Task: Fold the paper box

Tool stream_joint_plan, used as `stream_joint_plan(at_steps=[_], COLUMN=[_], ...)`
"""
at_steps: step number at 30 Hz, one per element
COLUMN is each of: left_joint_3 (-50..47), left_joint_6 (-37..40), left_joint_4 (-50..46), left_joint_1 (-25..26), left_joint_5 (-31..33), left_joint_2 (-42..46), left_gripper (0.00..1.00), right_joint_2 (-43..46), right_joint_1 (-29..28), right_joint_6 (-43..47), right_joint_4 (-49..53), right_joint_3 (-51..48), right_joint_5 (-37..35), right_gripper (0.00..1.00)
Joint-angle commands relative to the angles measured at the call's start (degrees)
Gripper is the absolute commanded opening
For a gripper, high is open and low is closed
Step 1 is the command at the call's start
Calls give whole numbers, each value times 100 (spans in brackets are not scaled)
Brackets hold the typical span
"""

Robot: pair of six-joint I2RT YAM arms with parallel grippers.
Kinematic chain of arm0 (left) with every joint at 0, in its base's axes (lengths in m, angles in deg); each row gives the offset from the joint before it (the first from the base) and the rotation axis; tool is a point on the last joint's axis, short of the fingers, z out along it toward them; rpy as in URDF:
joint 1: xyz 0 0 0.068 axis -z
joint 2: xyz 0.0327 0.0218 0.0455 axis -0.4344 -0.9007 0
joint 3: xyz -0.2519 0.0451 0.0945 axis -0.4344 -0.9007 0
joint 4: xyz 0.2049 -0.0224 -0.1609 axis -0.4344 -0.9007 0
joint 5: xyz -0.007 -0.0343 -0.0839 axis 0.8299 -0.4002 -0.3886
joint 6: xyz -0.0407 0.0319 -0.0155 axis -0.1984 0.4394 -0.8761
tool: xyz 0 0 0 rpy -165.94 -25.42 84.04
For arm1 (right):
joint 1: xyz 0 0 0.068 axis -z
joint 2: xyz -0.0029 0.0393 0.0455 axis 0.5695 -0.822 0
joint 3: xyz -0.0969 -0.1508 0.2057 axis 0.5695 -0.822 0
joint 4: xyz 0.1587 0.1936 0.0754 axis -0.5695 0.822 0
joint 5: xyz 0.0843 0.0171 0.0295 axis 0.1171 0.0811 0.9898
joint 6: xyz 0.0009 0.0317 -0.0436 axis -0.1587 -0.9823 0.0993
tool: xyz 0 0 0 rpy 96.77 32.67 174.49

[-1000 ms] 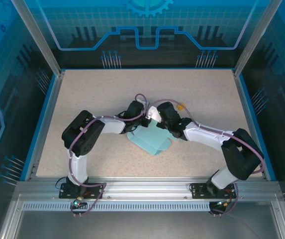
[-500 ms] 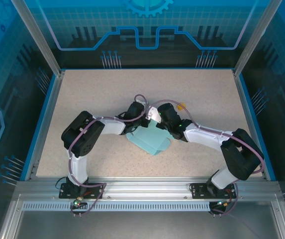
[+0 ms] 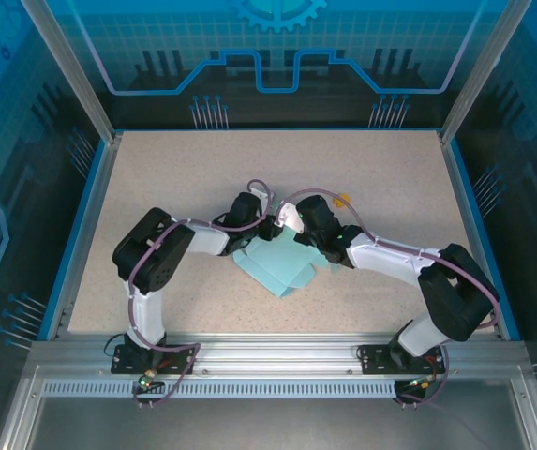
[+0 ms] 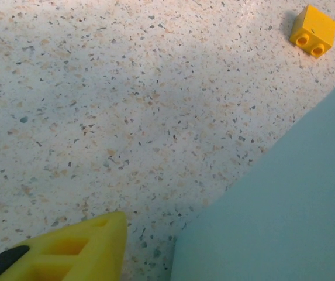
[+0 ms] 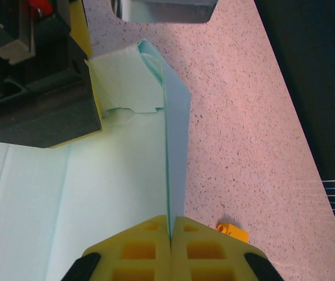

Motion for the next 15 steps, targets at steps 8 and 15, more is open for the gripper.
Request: stream_joint_plan(at_steps=[8, 15], left_joint_3=[-98, -30], left_joint_6=[449, 523], left_joint_4=[280, 179], left_joint_1=[-260, -269], left_joint_5=[-102, -338], left_joint_2=[442, 540], left_gripper=[60, 66], right_joint_2=[109, 73], right_joint_1=[-75, -74], right_joint_6=[-67, -58], right_joint_4=[629, 655], right_joint_3=[16, 19], right_joint_5=[207, 205], right_gripper=[0, 0])
